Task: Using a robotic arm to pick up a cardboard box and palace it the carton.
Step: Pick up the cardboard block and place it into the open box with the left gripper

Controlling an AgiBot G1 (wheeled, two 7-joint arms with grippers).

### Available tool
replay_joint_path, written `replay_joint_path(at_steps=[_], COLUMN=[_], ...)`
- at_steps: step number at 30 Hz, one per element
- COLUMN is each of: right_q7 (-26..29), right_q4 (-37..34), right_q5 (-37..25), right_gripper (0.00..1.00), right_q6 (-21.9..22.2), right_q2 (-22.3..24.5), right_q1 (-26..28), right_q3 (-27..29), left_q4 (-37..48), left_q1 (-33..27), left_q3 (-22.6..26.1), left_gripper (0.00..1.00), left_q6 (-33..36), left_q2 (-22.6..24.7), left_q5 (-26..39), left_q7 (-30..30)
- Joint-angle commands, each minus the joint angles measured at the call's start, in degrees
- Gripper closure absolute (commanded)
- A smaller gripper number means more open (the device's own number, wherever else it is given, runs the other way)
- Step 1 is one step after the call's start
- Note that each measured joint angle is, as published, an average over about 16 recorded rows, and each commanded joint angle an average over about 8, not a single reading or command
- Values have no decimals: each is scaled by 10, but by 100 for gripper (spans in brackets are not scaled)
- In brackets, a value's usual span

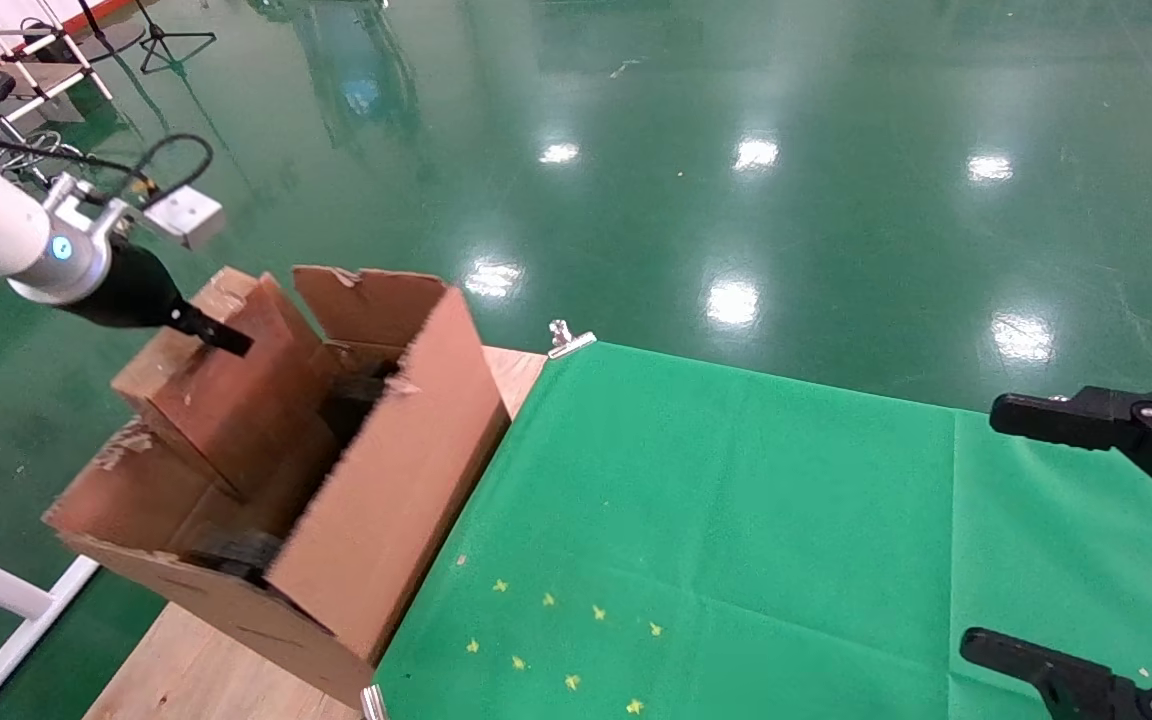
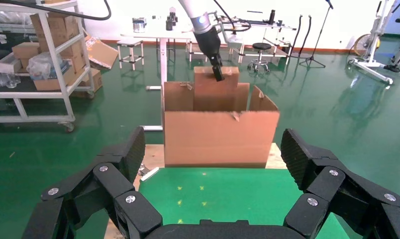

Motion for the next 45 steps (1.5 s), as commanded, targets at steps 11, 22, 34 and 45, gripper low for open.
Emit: replay_joint_path(at_steps=[11,22,34,45], right_q7=[0,0,0,0], right_q4=[0,0,0,0], right_q5=[0,0,0,0], right_gripper=[0,0,0,0], right_q6=[0,0,0,0], right_q2=[0,0,0,0], right_q1=[0,0,0,0], right_q3=[0,0,0,0], left_q4=[18,22,22,24], left_q1=[40,89,133,141], left_q3=[-3,-7,-11,-19], left_gripper=[100,100,92,0], left_q6=[10,-11,-17,-28], left_q2=[1,6,18,16], left_q5=[-4,-10,-15,-28], left_q7=[-11,-35,-58,-73])
